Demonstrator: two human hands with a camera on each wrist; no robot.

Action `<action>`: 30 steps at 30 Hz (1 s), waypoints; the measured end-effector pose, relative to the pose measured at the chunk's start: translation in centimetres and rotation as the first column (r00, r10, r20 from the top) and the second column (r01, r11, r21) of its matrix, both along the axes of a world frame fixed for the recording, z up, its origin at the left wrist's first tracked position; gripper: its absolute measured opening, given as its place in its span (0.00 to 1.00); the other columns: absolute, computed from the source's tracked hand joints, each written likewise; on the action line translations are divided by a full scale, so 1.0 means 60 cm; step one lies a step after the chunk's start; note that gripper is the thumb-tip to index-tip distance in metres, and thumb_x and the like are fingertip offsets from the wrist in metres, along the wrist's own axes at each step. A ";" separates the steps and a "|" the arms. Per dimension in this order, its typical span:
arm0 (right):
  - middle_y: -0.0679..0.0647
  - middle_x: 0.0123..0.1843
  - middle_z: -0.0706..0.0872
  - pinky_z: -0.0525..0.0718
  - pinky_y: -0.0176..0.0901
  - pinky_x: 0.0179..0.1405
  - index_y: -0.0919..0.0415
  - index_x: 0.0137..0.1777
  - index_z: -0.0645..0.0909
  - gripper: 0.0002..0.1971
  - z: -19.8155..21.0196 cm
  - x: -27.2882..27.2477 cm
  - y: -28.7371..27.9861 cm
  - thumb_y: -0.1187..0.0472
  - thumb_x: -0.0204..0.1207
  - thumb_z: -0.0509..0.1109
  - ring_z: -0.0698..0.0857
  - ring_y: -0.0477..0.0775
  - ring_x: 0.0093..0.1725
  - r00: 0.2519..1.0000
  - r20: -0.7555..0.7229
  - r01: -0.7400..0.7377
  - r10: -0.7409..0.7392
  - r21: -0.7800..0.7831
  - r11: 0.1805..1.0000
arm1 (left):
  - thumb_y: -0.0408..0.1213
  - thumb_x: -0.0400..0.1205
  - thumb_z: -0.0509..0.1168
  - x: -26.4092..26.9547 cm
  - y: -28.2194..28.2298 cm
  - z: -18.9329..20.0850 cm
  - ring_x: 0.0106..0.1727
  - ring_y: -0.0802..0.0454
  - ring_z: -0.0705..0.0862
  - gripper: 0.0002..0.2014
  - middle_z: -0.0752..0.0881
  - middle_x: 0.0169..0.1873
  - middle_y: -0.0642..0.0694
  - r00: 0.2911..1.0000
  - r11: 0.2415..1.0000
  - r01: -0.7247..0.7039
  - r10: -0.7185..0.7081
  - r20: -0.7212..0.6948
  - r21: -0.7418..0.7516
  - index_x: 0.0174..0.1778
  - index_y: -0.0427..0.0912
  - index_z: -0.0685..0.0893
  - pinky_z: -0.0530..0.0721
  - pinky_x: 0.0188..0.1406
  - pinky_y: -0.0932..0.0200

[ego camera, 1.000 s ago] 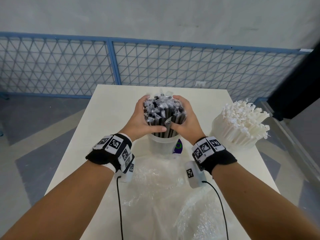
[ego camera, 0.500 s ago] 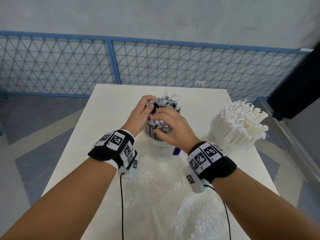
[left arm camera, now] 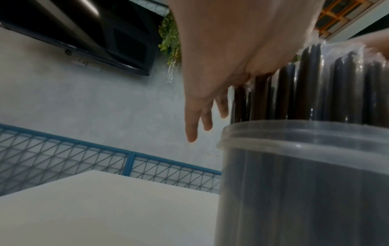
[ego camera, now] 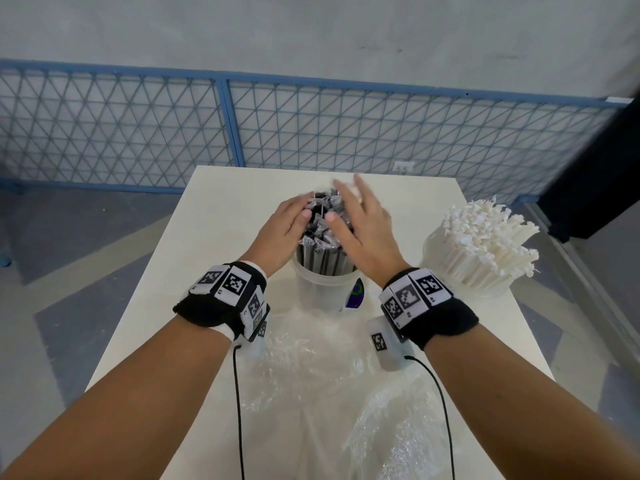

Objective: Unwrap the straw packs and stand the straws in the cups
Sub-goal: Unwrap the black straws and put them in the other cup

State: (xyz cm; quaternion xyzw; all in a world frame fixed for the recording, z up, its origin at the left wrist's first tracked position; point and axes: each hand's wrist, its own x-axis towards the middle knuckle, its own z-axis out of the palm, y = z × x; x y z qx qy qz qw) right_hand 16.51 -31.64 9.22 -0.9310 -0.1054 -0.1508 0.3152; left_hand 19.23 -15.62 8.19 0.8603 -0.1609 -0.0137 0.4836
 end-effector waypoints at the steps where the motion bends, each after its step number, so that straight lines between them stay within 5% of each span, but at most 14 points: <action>1: 0.58 0.83 0.57 0.56 0.57 0.80 0.52 0.80 0.60 0.29 -0.001 0.000 0.003 0.43 0.80 0.50 0.57 0.54 0.82 0.995 -0.087 -0.057 0.053 -0.049 0.997 | 0.42 0.88 0.48 0.001 0.000 0.003 0.80 0.53 0.61 0.23 0.64 0.78 0.44 1.000 1.000 -0.012 0.013 -0.023 0.024 0.80 0.46 0.59 0.54 0.76 0.64; 6: 0.51 0.85 0.53 0.46 0.60 0.80 0.51 0.82 0.52 0.27 0.002 -0.001 -0.008 0.45 0.85 0.45 0.50 0.51 0.84 0.981 -0.192 -0.043 -0.006 -0.251 0.967 | 0.46 0.87 0.46 -0.015 -0.008 0.006 0.81 0.56 0.57 0.25 0.59 0.81 0.48 0.994 0.999 -0.020 0.017 -0.104 -0.029 0.81 0.51 0.52 0.50 0.71 0.69; 9: 0.51 0.85 0.54 0.51 0.61 0.80 0.52 0.82 0.52 0.27 0.004 0.001 -0.011 0.47 0.85 0.47 0.53 0.55 0.83 0.976 -0.210 0.003 -0.052 -0.227 0.974 | 0.47 0.87 0.46 -0.019 -0.005 0.002 0.81 0.56 0.58 0.24 0.60 0.81 0.49 0.991 0.998 -0.057 0.051 -0.127 -0.040 0.81 0.53 0.53 0.51 0.71 0.69; 12: 0.54 0.84 0.57 0.61 0.59 0.79 0.52 0.81 0.56 0.26 0.002 0.003 -0.007 0.48 0.85 0.50 0.61 0.57 0.81 0.971 -0.230 -0.074 0.058 -0.059 0.996 | 0.48 0.87 0.45 -0.016 0.000 0.006 0.81 0.55 0.56 0.26 0.59 0.80 0.46 0.989 0.998 -0.061 0.059 -0.136 -0.011 0.81 0.53 0.48 0.51 0.71 0.67; 15: 0.53 0.78 0.64 0.61 0.42 0.78 0.51 0.80 0.58 0.24 0.005 -0.002 -0.014 0.51 0.85 0.53 0.64 0.49 0.78 0.971 -0.184 -0.110 0.154 0.229 0.967 | 0.50 0.87 0.45 -0.023 0.003 0.005 0.79 0.59 0.56 0.28 0.58 0.81 0.47 0.987 0.993 -0.092 0.081 -0.141 -0.075 0.82 0.50 0.44 0.50 0.74 0.64; 18: 0.51 0.66 0.72 0.73 0.32 0.62 0.53 0.76 0.66 0.21 -0.002 -0.011 -0.032 0.57 0.84 0.58 0.74 0.46 0.63 0.996 -0.090 0.057 -0.017 0.472 0.880 | 0.53 0.86 0.44 -0.025 0.015 -0.006 0.79 0.45 0.65 0.26 0.64 0.79 0.46 0.965 0.977 -0.202 0.185 -0.187 -0.071 0.81 0.50 0.54 0.62 0.79 0.44; 21: 0.59 0.61 0.76 0.80 0.47 0.55 0.59 0.69 0.74 0.17 -0.030 -0.015 -0.048 0.58 0.82 0.60 0.80 0.54 0.55 0.951 -0.224 0.293 -0.212 0.443 0.847 | 0.47 0.87 0.47 -0.028 0.027 -0.003 0.55 0.39 0.82 0.19 0.77 0.62 0.38 0.927 0.969 -0.240 0.244 -0.284 0.051 0.68 0.43 0.73 0.83 0.55 0.45; 24: 0.58 0.59 0.77 0.85 0.51 0.39 0.60 0.68 0.74 0.19 -0.045 -0.033 -0.053 0.51 0.84 0.53 0.84 0.56 0.46 0.862 -0.472 0.420 -0.186 0.458 0.783 | 0.42 0.86 0.54 -0.038 0.031 -0.004 0.34 0.46 0.82 0.14 0.79 0.45 0.42 0.844 0.981 -0.192 0.167 -0.510 0.003 0.58 0.37 0.76 0.85 0.31 0.57; 27: 0.56 0.44 0.81 0.84 0.44 0.24 0.61 0.64 0.75 0.16 -0.051 -0.047 -0.044 0.53 0.83 0.59 0.85 0.53 0.31 0.787 -0.616 0.425 -0.037 0.496 0.757 | 0.33 0.84 0.59 -0.046 0.028 -0.006 0.27 0.46 0.85 0.04 0.79 0.37 0.41 0.758 0.953 -0.230 0.049 -0.650 -0.197 0.48 0.36 0.75 0.87 0.25 0.60; 30: 0.61 0.34 0.85 0.91 0.50 0.32 0.66 0.49 0.79 0.07 -0.054 -0.032 -0.034 0.61 0.81 0.64 0.87 0.54 0.26 0.759 -0.649 0.502 -0.042 0.544 0.672 | 0.28 0.83 0.59 -0.036 0.017 -0.005 0.21 0.52 0.86 0.02 0.80 0.33 0.39 0.759 0.915 -0.294 0.048 -0.650 -0.276 0.48 0.33 0.73 0.89 0.26 0.60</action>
